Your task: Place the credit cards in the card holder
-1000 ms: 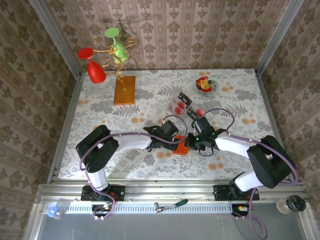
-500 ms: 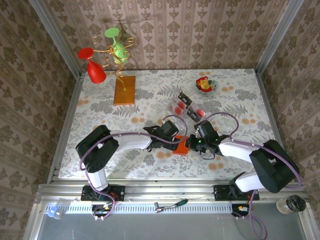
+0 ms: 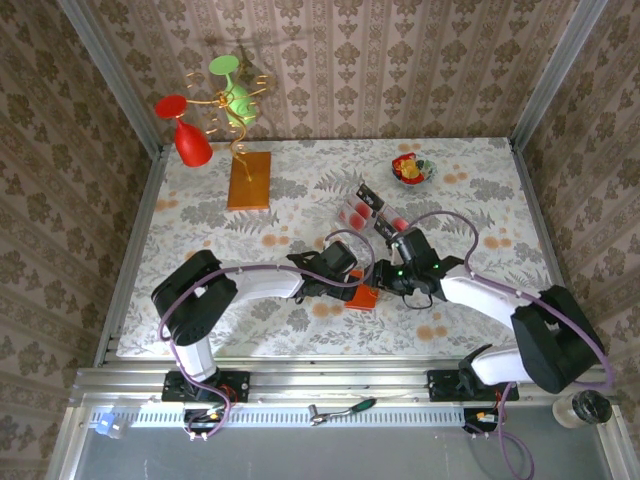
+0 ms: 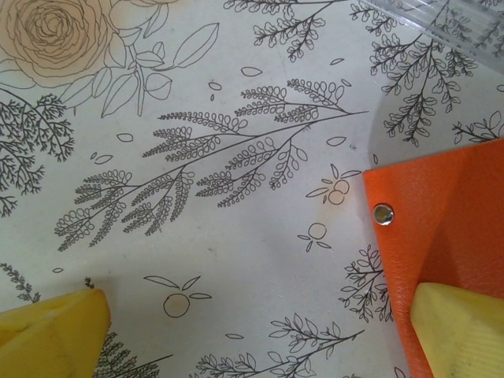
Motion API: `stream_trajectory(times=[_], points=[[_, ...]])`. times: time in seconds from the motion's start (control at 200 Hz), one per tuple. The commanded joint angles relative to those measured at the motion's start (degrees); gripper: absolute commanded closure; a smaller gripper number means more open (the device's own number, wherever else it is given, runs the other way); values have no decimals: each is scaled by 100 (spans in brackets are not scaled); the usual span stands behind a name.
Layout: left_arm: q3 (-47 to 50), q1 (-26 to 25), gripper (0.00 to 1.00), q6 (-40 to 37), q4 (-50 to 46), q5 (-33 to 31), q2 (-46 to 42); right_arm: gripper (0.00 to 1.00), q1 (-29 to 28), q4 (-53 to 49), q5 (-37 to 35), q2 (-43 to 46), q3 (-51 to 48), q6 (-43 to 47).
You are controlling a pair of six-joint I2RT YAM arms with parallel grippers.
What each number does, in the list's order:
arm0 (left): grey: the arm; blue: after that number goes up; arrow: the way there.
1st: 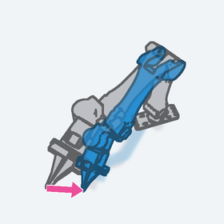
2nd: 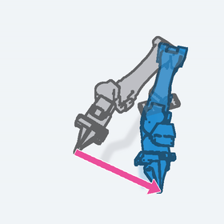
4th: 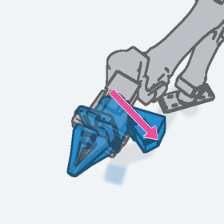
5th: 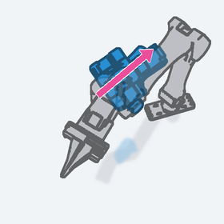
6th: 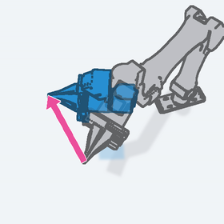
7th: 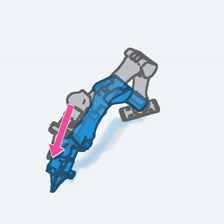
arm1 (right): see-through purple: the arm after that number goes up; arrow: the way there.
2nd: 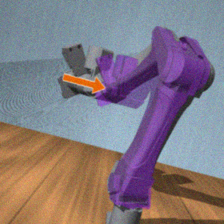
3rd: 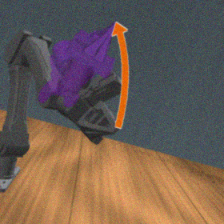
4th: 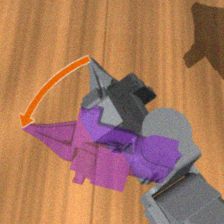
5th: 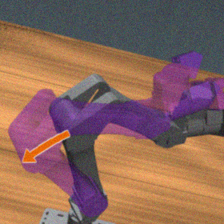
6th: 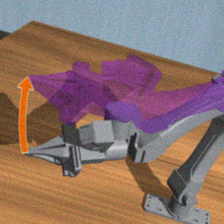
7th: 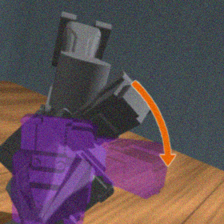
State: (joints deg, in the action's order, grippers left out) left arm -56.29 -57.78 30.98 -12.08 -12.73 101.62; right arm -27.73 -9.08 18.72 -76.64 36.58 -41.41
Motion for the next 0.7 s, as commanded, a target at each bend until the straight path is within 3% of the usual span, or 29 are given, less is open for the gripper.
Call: stream_trajectory(times=[0.0,0.34,0.47,0.615,0.695], points=[[65,-86,0,92,-374,47,-99,49,73,-573,38,306,133,186],[515,-11,0,181,-155,-610,-1000,21,214,-906,-711,1965,-903,-26],[722,227,0,94,-171,-874,-1761,18,298,-1493,-1306,2689,-793,51],[1021,525,0,-106,-168,-1226,-2899,1,332,-1986,-2057,3203,-574,167],[1218,685,0,-155,-258,-1487,-3539,0,353,-2303,-2546,3359,-490,245]])
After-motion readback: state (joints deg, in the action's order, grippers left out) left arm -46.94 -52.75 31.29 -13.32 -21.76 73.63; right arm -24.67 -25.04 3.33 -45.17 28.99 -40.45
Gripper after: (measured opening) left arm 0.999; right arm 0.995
